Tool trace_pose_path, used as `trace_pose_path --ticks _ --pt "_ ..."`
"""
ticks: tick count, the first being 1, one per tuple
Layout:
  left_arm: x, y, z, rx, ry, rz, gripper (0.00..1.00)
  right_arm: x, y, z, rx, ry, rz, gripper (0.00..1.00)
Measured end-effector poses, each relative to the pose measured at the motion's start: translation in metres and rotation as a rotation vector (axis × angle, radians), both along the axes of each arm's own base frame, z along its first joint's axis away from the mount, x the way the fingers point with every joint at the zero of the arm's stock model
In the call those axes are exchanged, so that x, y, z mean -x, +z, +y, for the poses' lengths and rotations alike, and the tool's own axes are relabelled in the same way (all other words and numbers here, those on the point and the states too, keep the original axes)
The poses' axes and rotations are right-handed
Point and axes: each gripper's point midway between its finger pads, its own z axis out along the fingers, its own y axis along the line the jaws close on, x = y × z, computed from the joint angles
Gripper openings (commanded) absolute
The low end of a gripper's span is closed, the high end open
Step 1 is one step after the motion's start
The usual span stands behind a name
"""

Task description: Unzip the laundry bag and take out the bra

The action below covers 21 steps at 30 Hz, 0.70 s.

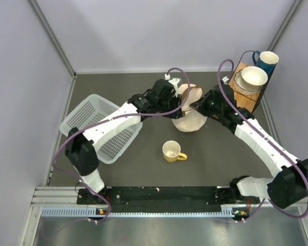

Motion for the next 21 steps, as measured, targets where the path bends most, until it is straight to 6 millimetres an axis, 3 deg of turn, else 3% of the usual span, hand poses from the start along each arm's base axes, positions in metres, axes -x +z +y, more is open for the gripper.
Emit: trace_pose_path --ticks 4,7,11,21 --pt "-0.0048 0.0020 -0.0023 -0.004 0.023 -0.010 0.35 -0.0014 0.0029 -0.0003 -0.001 -0.004 -0.007 0.00" --pt "-0.0053 -0.0012 -0.0038 -0.013 0.033 -0.011 0.24 -0.0020 0.0031 -0.0008 0.001 -0.008 -0.010 0.00" --pt "-0.0049 -0.0051 -0.0072 -0.017 0.045 -0.003 0.00 -0.0026 0.0032 -0.0015 0.003 -0.012 -0.012 0.00" --pt "-0.0033 -0.0023 -0.0058 -0.018 0.049 -0.012 0.00 -0.0042 0.0031 -0.0035 0.008 -0.022 -0.016 0.00"
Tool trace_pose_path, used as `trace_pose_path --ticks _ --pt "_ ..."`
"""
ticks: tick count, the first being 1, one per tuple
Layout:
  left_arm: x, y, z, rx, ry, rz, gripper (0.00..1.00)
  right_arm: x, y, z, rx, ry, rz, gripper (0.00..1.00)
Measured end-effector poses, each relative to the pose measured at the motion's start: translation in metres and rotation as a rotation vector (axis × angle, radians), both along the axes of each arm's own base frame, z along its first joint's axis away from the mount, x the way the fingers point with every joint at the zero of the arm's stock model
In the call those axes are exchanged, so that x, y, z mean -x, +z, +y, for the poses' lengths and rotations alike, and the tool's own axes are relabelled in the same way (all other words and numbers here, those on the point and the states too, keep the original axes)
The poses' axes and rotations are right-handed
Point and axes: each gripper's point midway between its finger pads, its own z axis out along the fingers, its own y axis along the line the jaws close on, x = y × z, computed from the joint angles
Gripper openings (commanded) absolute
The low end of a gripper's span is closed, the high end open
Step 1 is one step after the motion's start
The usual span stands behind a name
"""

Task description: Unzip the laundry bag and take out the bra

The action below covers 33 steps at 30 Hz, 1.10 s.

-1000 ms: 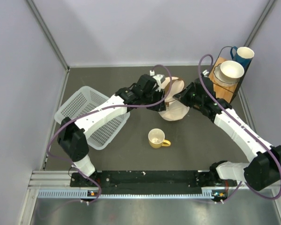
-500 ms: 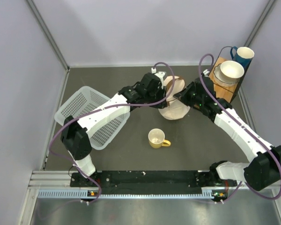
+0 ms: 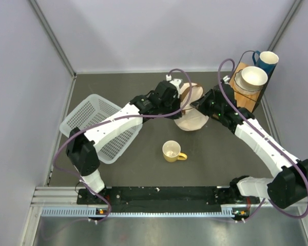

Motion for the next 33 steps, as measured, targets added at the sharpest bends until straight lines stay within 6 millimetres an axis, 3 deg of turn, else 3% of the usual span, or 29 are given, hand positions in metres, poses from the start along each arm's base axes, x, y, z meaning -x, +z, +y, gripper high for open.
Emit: trace_pose_path --ticks 5,11,18,22,24,28,33 --pt "0.000 0.012 0.015 0.037 0.012 -0.015 0.00 0.003 0.003 0.003 -0.015 0.022 -0.017 0.00" --pt "-0.007 0.023 0.048 0.096 0.026 0.009 0.00 0.016 0.008 0.002 -0.016 0.054 -0.052 0.00" --pt "-0.035 0.017 0.092 0.121 0.095 0.018 0.00 0.036 -0.007 -0.002 0.021 0.114 -0.047 0.00" --pt "-0.041 0.011 0.107 0.133 0.093 0.034 0.01 0.049 -0.014 0.000 0.023 0.164 -0.037 0.00" --pt "-0.041 0.013 0.108 0.137 0.073 0.029 0.13 0.051 -0.012 0.001 0.020 0.173 -0.041 0.00" --pt "-0.023 0.015 0.100 0.102 0.012 -0.019 0.49 0.052 -0.013 0.000 0.021 0.166 -0.017 0.00" --pt "0.022 0.037 0.074 0.089 -0.085 -0.101 0.63 0.042 -0.006 0.004 0.008 0.149 0.008 0.00"
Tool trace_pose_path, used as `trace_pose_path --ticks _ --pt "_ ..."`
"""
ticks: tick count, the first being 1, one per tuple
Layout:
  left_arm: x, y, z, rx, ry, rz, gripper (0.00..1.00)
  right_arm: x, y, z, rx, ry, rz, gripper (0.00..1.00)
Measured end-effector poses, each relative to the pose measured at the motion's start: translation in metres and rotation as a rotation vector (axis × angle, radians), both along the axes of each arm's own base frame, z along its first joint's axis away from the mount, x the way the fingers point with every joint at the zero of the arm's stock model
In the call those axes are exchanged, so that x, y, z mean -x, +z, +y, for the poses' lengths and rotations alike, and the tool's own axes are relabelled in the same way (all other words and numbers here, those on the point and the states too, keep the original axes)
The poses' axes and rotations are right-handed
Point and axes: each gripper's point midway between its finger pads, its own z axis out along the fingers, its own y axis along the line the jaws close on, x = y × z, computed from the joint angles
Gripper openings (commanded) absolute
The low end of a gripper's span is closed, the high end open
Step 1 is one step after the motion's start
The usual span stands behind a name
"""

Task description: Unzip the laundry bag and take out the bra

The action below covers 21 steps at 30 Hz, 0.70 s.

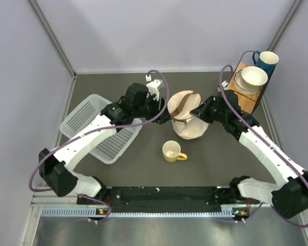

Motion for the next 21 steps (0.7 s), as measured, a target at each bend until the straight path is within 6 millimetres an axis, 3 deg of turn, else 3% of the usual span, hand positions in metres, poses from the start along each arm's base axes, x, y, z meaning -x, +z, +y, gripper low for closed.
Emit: trace_pose_path --ticks 3,6,15,21 --pt "0.013 0.007 -0.006 0.012 -0.009 -0.026 0.66 -0.006 0.003 0.002 -0.004 -0.010 0.004 0.00" --pt "0.015 0.002 -0.008 0.006 0.003 -0.040 0.66 -0.010 0.006 0.003 -0.010 -0.018 0.003 0.00" --pt "0.013 -0.030 -0.020 -0.031 -0.014 -0.028 0.61 -0.010 0.009 0.002 -0.013 -0.025 0.007 0.00" --pt "0.007 -0.027 -0.033 -0.039 -0.015 -0.067 0.54 -0.010 0.010 0.003 -0.014 -0.025 0.005 0.00"
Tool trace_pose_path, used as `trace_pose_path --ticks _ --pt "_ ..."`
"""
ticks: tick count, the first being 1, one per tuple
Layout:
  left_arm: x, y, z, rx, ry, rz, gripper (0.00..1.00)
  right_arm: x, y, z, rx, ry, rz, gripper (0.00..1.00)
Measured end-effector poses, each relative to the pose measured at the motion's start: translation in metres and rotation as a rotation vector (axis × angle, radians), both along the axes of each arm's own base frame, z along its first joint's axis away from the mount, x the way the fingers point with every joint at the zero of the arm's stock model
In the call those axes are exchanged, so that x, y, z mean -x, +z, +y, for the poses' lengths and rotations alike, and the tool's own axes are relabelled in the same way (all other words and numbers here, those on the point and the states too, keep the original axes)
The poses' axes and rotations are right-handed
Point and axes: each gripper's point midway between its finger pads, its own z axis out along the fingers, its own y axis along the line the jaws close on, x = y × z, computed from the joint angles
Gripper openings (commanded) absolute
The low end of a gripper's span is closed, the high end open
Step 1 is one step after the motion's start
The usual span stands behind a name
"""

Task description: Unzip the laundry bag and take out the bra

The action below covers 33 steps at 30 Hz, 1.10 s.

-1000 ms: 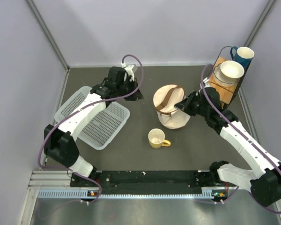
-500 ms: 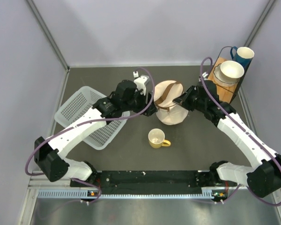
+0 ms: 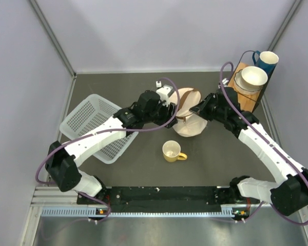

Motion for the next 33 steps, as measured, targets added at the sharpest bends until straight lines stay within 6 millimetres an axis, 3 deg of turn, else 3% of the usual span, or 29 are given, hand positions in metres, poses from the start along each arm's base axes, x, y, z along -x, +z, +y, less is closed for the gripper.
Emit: trace_pose_path --ticks 4,14,18,21,27,33 --pt "-0.005 -0.010 -0.006 -0.018 0.006 0.002 0.52 -0.001 -0.002 0.001 0.002 0.001 0.006 0.00" --pt "-0.018 -0.014 -0.015 -0.031 0.031 0.007 0.27 -0.004 -0.002 -0.001 0.001 -0.015 0.004 0.00" --pt "-0.017 -0.013 -0.016 -0.029 0.033 0.009 0.16 -0.004 -0.002 -0.001 0.001 -0.015 0.004 0.00" --pt "-0.018 -0.014 -0.015 -0.031 0.038 0.009 0.00 -0.005 -0.002 -0.001 0.003 -0.018 0.002 0.00" --pt "-0.019 -0.013 -0.012 -0.038 0.053 0.001 0.00 -0.007 -0.001 -0.003 0.005 -0.027 -0.006 0.00" --pt "-0.019 0.001 0.001 -0.027 0.085 -0.033 0.00 -0.004 0.001 0.001 -0.002 0.001 -0.014 0.00"
